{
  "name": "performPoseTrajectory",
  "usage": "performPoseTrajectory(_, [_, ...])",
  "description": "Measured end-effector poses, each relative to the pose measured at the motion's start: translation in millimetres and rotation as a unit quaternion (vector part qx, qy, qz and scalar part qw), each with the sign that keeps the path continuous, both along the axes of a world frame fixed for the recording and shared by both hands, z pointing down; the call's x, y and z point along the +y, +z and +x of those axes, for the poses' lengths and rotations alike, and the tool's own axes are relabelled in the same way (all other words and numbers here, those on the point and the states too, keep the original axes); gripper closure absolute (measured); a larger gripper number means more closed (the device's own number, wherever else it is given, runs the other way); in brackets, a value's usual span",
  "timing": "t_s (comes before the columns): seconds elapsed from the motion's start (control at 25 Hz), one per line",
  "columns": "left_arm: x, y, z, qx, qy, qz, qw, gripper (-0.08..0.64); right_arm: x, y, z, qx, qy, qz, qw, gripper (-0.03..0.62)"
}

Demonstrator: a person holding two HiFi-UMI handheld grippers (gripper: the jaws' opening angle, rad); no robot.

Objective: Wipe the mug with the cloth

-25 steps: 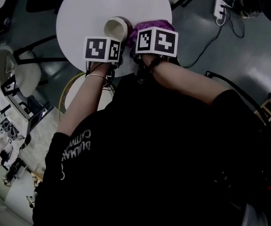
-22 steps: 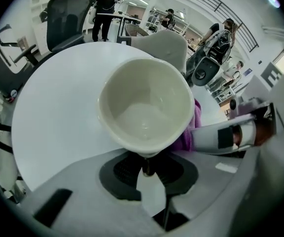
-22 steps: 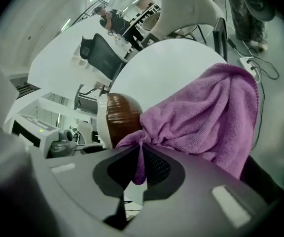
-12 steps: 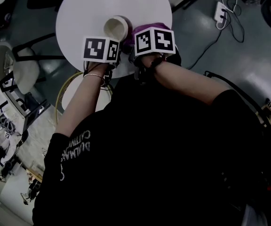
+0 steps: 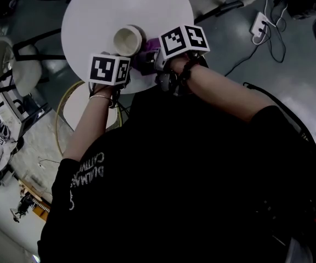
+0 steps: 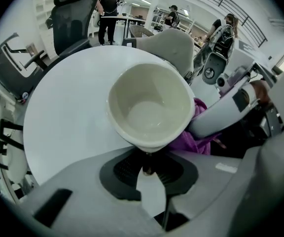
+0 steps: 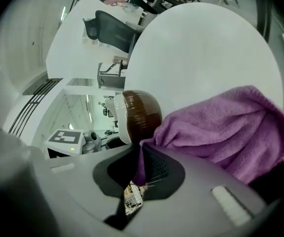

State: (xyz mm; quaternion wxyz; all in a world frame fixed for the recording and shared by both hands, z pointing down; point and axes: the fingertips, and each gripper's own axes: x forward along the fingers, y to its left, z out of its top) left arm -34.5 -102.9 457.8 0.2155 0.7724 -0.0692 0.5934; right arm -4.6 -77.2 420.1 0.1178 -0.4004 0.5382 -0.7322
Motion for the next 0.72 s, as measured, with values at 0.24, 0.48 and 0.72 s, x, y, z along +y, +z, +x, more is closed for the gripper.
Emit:
performPoseTrajectory(0.24, [4.2,1.5,15.5,-0.021,-0.019,0.015,0.9995,0.497,5.8,-6.1,31.7,-0.025,-0.043,0.006,0.999,0.574])
performPoseTrajectory(0.48, [3.0,0.8,19.7,-0.055,-0.004,0.042,0.9976,0.497,9.5,-20.5,59.4,-0.046,-0.096,0.032,0.994,0.574])
performPoseTrajectory(0.72, [-0.8,-3.7,18.4,-0.051,-0.04,0.043,0.997,0.497,2.8,-64.0,76.1,-0.073,-0.152,0.115,0.979,0.574])
